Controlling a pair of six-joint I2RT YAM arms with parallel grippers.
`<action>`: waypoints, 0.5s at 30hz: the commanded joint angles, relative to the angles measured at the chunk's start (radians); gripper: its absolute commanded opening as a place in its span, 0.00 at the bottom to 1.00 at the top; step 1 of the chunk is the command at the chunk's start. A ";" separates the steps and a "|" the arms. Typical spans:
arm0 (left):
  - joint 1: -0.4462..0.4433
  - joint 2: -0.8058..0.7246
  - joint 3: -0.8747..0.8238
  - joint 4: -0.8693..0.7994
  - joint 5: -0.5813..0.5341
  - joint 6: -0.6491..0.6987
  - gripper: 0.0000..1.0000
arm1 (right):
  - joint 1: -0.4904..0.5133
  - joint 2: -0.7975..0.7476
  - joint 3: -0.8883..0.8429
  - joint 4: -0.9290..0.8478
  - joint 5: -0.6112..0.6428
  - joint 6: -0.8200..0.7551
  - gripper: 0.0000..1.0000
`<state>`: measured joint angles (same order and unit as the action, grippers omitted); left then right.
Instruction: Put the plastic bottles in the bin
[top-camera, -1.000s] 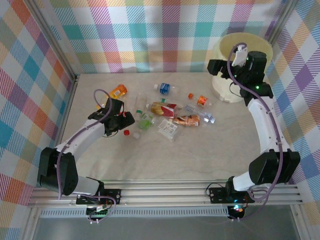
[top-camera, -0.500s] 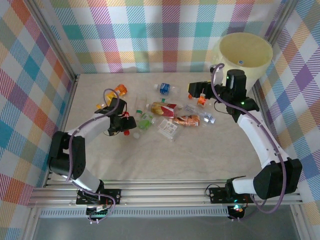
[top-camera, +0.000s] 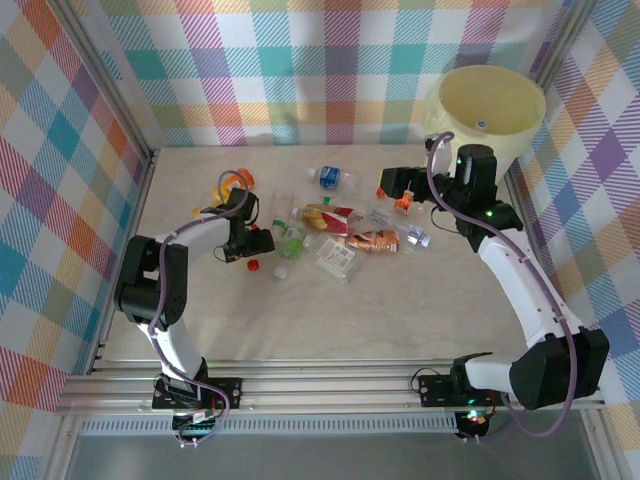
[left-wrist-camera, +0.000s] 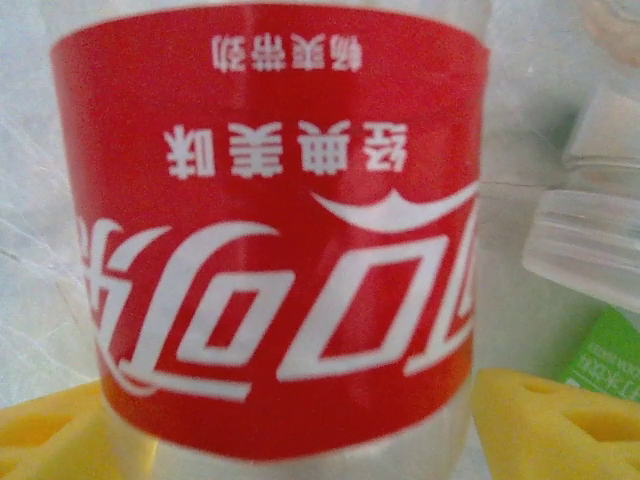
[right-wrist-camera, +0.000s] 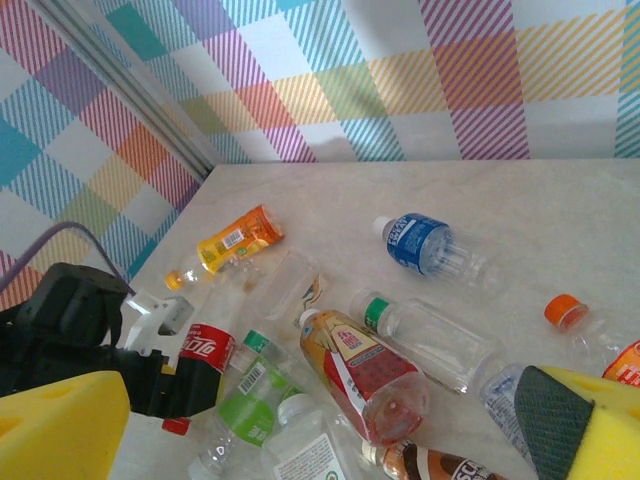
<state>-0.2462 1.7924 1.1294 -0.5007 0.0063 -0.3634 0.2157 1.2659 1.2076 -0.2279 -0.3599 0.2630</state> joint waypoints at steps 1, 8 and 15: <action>0.012 0.033 0.007 0.014 -0.022 0.005 0.77 | 0.004 -0.017 -0.008 0.002 0.002 0.006 1.00; 0.012 0.065 -0.022 0.040 -0.074 -0.030 0.64 | 0.004 -0.023 -0.017 -0.003 0.008 -0.003 1.00; 0.012 -0.011 -0.071 0.076 -0.090 -0.023 0.44 | 0.004 -0.023 -0.037 0.007 0.015 0.007 1.00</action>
<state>-0.2462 1.8038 1.0943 -0.4561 -0.0612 -0.3908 0.2157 1.2613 1.1839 -0.2325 -0.3485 0.2626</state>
